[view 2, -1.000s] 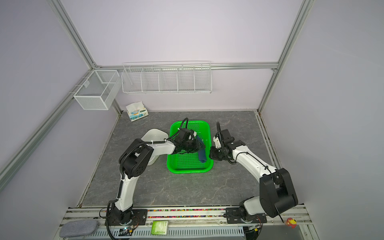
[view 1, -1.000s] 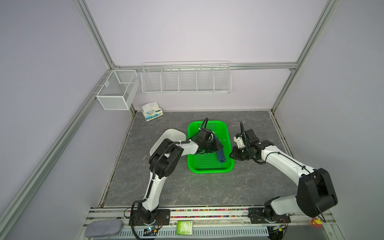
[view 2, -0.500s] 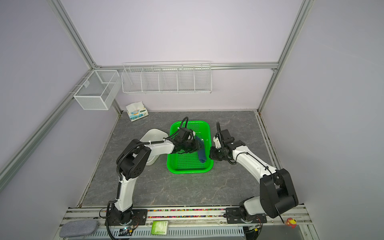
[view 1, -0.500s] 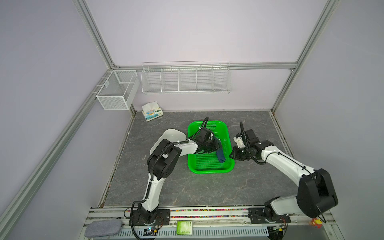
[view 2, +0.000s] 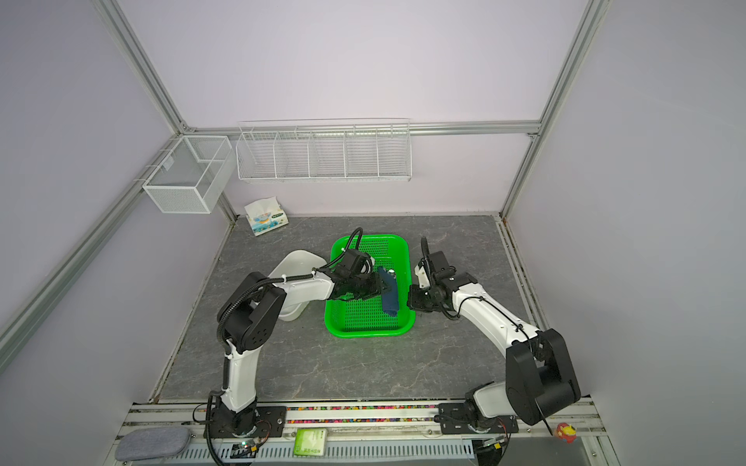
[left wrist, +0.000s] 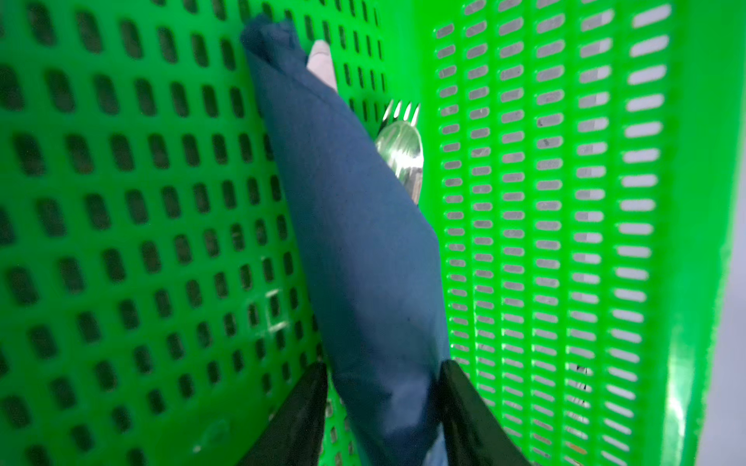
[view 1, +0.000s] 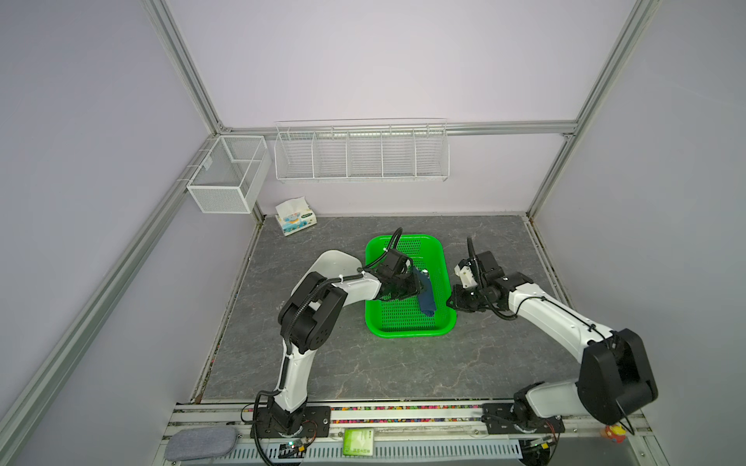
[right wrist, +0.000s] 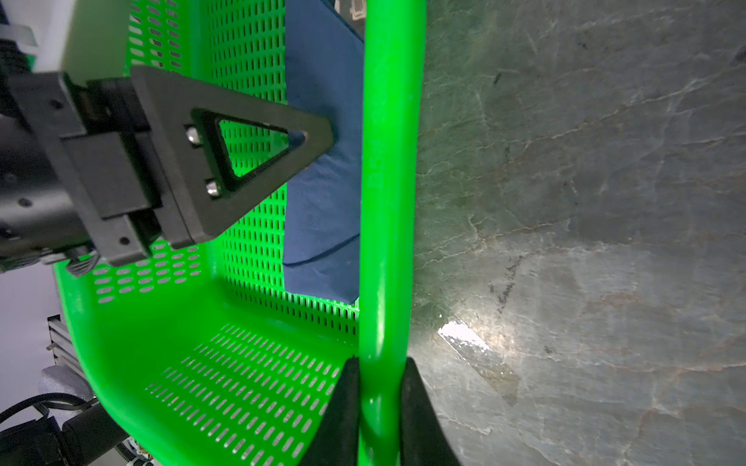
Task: Place the utensils on the paper napkin and roll it up
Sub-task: 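Lower the bundle into the basket with the left gripper while the right holds the rim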
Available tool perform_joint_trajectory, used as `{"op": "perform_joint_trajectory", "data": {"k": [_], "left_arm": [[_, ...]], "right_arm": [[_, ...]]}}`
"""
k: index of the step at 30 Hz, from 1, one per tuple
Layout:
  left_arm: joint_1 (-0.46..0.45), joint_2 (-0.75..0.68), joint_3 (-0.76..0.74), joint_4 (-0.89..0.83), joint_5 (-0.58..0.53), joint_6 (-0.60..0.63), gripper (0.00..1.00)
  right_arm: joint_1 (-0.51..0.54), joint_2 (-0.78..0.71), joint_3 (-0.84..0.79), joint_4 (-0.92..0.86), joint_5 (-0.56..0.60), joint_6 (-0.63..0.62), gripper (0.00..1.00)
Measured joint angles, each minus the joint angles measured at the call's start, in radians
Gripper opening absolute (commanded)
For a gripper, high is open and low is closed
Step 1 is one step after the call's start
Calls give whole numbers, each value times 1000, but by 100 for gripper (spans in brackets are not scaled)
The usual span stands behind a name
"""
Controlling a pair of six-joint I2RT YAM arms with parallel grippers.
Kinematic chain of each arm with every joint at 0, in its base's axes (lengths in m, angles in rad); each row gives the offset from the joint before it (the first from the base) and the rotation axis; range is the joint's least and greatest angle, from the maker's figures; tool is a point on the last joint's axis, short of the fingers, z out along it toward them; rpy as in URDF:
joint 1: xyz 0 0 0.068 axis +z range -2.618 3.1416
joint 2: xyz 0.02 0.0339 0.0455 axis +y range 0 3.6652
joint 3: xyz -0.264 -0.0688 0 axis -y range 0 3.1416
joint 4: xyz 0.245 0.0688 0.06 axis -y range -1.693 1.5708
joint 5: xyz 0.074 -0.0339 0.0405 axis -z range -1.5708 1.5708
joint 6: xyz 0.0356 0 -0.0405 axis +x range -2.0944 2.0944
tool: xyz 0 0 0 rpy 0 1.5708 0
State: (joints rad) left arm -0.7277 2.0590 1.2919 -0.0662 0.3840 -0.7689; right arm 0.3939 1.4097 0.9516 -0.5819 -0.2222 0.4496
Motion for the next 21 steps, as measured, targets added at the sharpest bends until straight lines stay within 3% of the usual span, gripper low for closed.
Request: {"op": "perform_joint_trajectory", "data": {"k": [10,14,21], "left_arm": [[0,-16,-35,-11,-1,13,21],[0,-15,-43,-9,2,15,22],[-1,-39,-62,-3,-11,29,38]], "right_arm": [[0,-7,-3,-5,2,0,12],[0,-8,-3,-5,2,3,12],[0,-8,-5,-5,2,4,12]]}}
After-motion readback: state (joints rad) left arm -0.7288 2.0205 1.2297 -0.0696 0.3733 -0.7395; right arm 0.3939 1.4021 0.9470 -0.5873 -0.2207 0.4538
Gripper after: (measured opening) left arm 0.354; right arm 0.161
